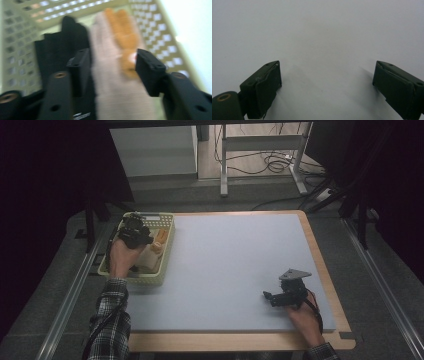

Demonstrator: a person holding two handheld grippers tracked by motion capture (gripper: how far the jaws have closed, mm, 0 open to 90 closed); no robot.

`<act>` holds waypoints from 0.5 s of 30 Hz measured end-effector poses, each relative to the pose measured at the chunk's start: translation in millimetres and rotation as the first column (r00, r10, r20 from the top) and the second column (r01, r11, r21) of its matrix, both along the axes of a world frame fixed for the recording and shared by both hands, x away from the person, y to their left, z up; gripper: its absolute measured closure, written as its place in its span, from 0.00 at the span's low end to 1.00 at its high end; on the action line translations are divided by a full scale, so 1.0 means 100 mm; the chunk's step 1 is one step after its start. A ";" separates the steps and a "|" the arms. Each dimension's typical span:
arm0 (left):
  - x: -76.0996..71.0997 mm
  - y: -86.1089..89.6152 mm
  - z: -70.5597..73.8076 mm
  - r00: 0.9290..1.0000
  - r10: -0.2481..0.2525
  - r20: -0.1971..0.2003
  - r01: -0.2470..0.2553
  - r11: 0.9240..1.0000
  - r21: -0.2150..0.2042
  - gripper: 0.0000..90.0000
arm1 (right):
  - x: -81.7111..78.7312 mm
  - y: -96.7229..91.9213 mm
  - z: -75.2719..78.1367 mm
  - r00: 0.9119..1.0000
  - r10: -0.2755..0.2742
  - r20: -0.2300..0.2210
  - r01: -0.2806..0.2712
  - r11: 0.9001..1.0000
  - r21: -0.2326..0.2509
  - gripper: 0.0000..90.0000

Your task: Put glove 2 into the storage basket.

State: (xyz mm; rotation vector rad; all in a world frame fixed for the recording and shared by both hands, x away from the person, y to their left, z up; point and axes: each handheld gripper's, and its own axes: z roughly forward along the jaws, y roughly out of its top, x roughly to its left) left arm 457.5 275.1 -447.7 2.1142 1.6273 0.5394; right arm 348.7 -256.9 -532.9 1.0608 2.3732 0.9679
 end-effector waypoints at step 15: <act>0.14 -0.15 -0.39 0.992 -0.049 -0.117 0.045 0.998 -0.042 0.71 | 0.00 0.00 0.00 1.000 0.000 0.000 0.000 1.000 0.000 0.09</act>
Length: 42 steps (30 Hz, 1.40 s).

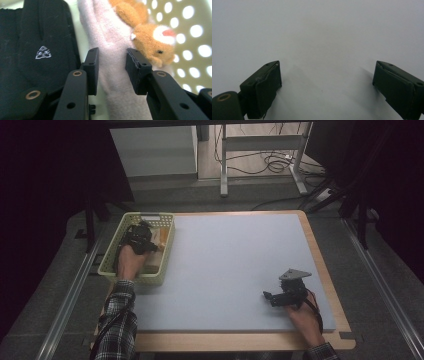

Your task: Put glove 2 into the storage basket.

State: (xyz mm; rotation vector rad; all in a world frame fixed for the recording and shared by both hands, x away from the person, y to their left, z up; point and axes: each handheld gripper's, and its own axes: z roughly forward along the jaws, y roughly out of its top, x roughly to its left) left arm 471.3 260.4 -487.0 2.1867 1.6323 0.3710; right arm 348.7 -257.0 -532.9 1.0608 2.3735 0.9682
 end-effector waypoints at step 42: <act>-0.61 0.21 0.48 0.956 -0.065 0.285 0.109 0.984 -0.142 0.04 | 0.00 0.00 0.00 1.000 -0.001 0.000 0.001 1.000 -0.004 0.09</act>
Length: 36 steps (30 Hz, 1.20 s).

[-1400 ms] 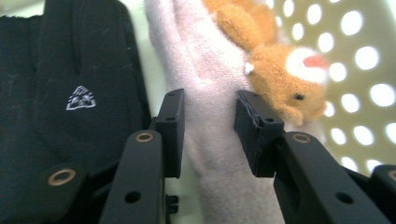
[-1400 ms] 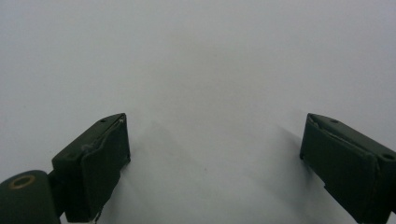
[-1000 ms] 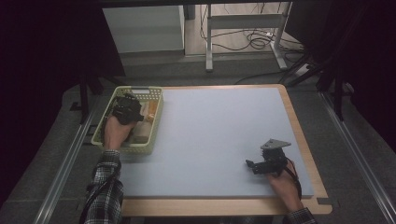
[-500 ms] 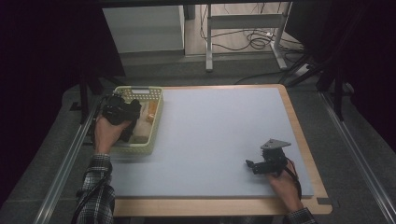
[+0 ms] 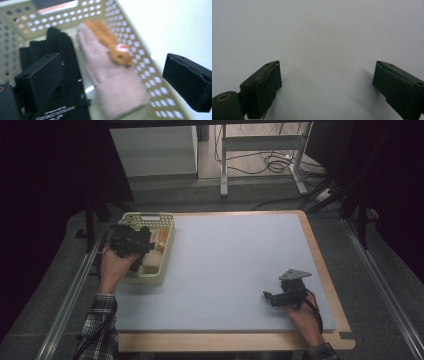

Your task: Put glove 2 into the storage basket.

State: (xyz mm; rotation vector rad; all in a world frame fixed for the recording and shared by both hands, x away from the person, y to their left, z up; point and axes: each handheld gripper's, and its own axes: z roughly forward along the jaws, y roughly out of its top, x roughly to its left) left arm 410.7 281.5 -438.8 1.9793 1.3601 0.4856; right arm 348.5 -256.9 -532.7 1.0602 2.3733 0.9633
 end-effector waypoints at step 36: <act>-0.76 -1.20 -0.18 0.924 -0.362 0.118 0.365 0.931 -0.003 0.01 | 0.00 0.00 0.00 1.000 -0.002 -0.001 0.002 1.000 0.001 0.09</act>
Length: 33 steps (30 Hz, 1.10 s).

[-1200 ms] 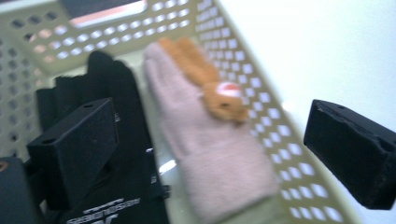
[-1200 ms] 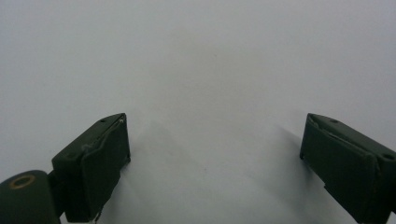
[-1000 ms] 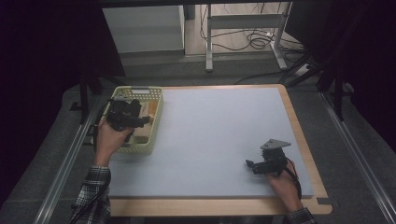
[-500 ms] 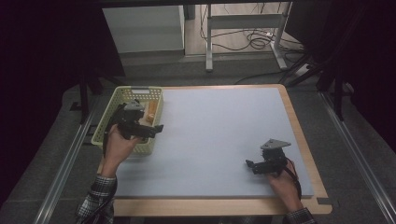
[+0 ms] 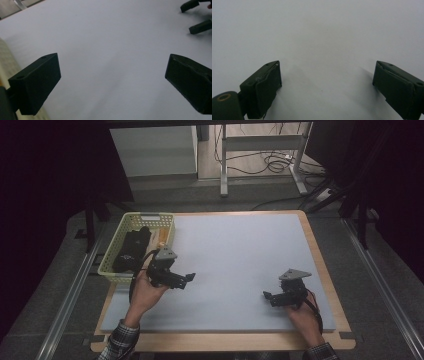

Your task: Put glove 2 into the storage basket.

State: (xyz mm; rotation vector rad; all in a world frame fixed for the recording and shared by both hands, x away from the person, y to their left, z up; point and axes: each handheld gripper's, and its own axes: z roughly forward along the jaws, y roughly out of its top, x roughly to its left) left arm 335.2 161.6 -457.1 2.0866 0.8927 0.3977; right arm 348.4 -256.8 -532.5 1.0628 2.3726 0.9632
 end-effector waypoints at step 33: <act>-0.24 -0.42 -0.91 0.993 -0.066 -0.099 0.076 0.993 0.095 0.00 | 0.00 0.00 0.00 1.000 0.000 0.001 0.000 1.000 -0.001 0.09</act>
